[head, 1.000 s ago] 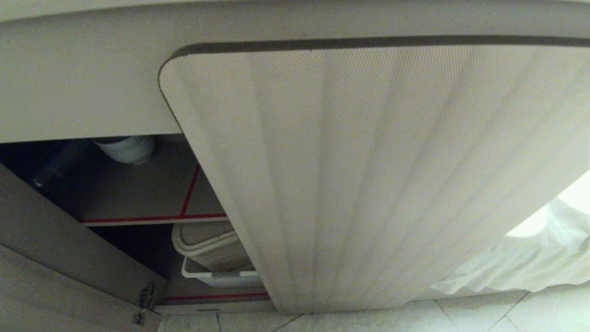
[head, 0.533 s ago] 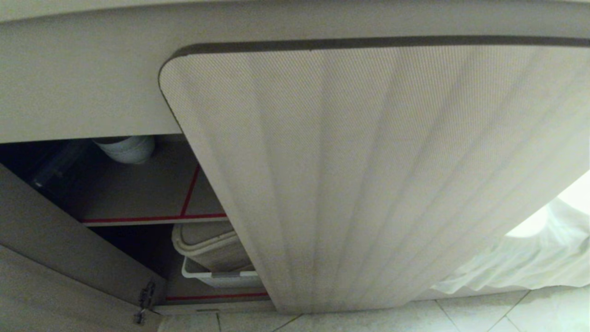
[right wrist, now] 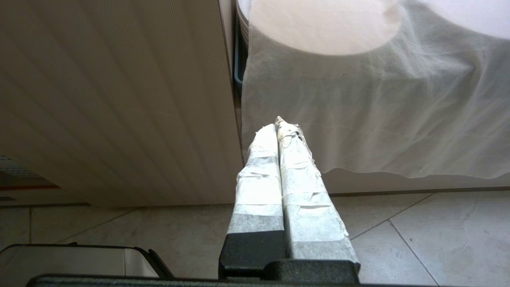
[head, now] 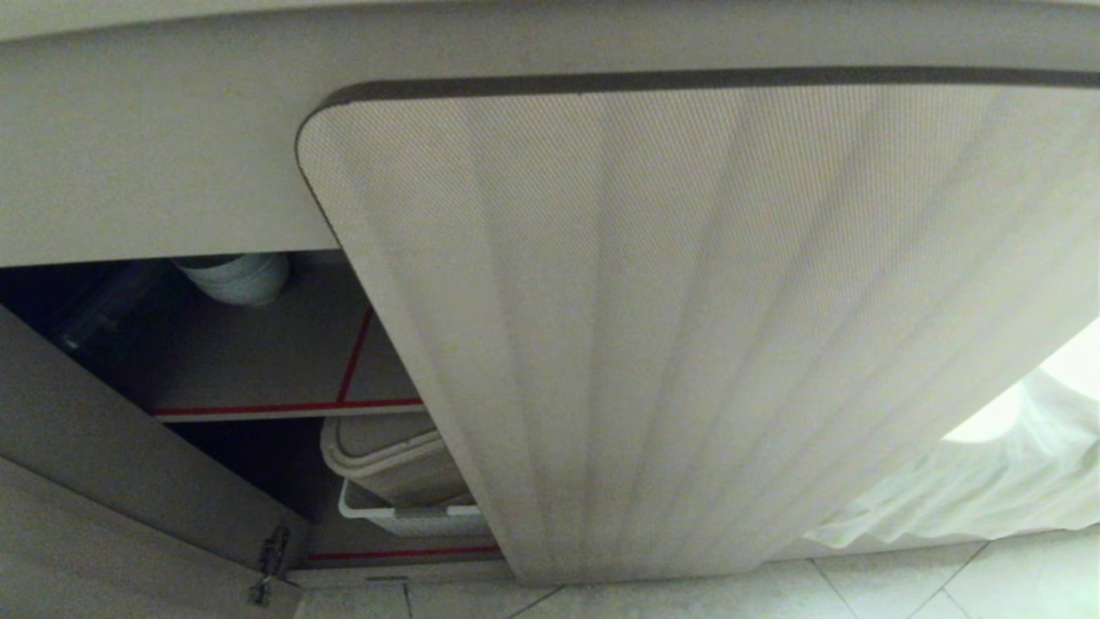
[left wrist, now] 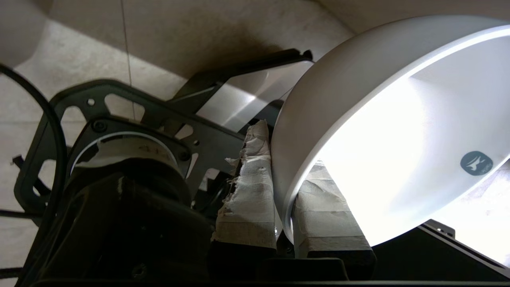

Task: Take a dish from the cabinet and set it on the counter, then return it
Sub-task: Put it back into the cabinet

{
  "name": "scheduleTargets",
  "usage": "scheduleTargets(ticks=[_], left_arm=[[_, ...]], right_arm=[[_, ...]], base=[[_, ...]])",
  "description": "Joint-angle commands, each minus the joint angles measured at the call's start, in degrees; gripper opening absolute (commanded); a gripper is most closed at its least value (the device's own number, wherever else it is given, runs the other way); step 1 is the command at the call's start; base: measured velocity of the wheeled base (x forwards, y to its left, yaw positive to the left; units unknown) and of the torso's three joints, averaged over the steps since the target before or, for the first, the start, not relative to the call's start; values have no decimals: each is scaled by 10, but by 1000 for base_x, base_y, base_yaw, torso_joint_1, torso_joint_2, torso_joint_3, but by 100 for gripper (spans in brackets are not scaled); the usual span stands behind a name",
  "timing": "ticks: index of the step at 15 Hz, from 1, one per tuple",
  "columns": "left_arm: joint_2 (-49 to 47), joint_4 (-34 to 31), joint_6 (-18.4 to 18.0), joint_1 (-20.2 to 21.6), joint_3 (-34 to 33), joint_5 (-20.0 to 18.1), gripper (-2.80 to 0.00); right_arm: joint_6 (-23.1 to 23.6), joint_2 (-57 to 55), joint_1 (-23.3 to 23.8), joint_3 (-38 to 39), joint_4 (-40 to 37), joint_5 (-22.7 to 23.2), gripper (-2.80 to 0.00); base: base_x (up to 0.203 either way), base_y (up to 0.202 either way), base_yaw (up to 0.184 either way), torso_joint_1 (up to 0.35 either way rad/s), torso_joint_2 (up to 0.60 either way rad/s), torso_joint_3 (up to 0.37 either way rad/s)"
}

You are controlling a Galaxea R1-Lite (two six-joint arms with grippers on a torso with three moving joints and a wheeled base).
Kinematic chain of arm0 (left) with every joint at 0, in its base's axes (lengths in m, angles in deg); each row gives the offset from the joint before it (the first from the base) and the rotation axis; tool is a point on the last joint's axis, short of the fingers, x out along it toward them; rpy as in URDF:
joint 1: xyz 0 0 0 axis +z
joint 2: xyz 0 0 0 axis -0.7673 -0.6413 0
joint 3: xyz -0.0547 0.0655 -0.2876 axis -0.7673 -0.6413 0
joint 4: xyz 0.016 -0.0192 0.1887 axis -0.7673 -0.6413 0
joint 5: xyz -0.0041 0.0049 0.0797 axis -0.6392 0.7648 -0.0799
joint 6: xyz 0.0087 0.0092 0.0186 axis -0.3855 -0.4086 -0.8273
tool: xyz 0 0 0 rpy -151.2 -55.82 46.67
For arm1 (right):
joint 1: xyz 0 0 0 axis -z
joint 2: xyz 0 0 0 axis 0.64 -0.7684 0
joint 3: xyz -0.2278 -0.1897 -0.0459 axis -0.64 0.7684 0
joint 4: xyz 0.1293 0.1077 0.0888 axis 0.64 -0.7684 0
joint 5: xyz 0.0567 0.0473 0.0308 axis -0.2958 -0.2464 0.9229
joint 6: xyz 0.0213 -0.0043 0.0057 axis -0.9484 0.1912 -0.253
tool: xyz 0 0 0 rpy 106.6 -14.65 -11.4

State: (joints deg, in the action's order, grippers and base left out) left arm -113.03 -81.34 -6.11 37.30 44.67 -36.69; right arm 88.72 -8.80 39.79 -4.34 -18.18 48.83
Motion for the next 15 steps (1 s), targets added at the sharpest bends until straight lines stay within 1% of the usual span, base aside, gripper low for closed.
scheduleTargets(ticks=[1, 2, 3, 4, 12, 15], left_arm=[[1, 6, 16, 1, -10, -1, -280], [1, 28, 29, 1, -18, 0, -280], [1, 46, 35, 1, -26, 0, -280], [1, 51, 36, 1, -28, 1, -280], [-3, 53, 34, -5, -24, -6, -280], [-16, 65, 34, -7, -24, -8, -280]], right_arm=[[0, 0, 0, 0, 0, 0, -280], [0, 0, -1, 0, 0, 0, -280], [0, 0, 0, 0, 0, 0, -280], [0, 0, -1, 0, 0, 0, -280], [0, 0, 0, 0, 0, 0, -280], [0, 0, 0, 0, 0, 0, -280]], base=[[0, 0, 0, 0, 0, 0], [0, 0, 0, 0, 0, 0], [0, 0, 0, 0, 0, 0], [0, 0, 0, 0, 0, 0], [0, 0, 0, 0, 0, 0], [0, 0, 0, 0, 0, 0]])
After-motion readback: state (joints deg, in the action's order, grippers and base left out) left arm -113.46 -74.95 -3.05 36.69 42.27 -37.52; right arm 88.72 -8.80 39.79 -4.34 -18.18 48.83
